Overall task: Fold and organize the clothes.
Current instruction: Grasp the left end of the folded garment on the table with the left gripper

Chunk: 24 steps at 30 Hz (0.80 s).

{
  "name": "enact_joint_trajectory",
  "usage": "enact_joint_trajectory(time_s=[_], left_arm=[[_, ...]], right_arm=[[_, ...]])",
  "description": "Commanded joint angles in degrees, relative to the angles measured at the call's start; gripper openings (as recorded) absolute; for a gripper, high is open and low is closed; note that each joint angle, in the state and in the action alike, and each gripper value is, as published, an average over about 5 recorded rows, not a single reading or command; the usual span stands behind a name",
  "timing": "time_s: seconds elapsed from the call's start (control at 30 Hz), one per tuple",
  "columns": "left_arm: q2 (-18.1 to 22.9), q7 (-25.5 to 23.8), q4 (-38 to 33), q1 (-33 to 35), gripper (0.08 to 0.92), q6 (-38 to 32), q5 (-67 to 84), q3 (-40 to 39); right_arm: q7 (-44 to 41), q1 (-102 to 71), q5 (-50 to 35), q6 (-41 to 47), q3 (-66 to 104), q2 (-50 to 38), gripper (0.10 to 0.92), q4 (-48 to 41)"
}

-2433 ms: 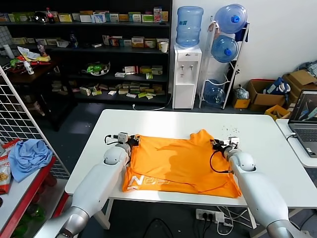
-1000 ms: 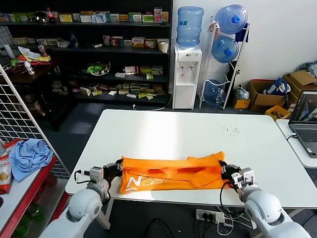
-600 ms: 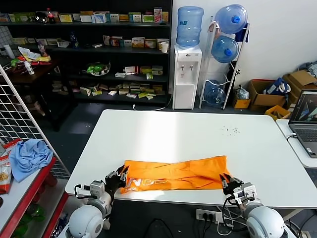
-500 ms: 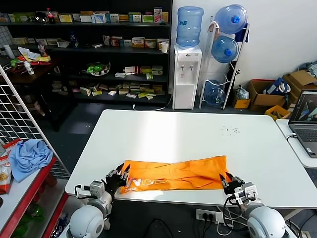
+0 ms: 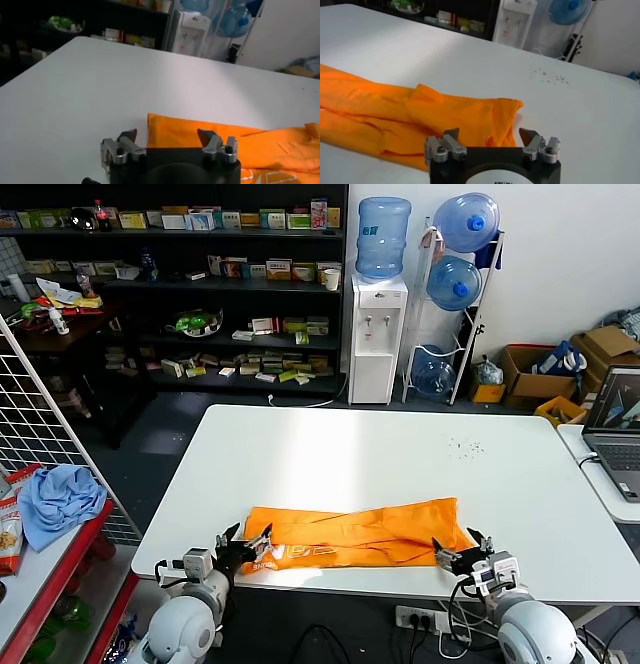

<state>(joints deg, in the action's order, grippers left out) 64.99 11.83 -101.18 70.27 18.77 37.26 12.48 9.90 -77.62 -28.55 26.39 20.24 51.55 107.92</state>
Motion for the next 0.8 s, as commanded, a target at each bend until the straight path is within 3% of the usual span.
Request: enact_joint_trajectory(time_s=[0.03,0.27,0.8], left_arm=[[0.8,0.6,3.4,-0.7,0.819,4.2,4.1,-0.5],[1.7,0.1,5.1,-1.8,0.791,4.1,3.0,-1.5],[1.1,-3.2,5.0,-2.2,0.334,2.9,-2.4,-2.4]], right_arm=[[0.2,-0.3,-0.2,0.0,0.1,-0.1,0.820,0.3],[0.2,-0.7,-0.3,0.1,0.2,0.0,0.823,0.5],[0.4,-0.1,-0.3,0.2,0.0,0.6,0.823,0.1]])
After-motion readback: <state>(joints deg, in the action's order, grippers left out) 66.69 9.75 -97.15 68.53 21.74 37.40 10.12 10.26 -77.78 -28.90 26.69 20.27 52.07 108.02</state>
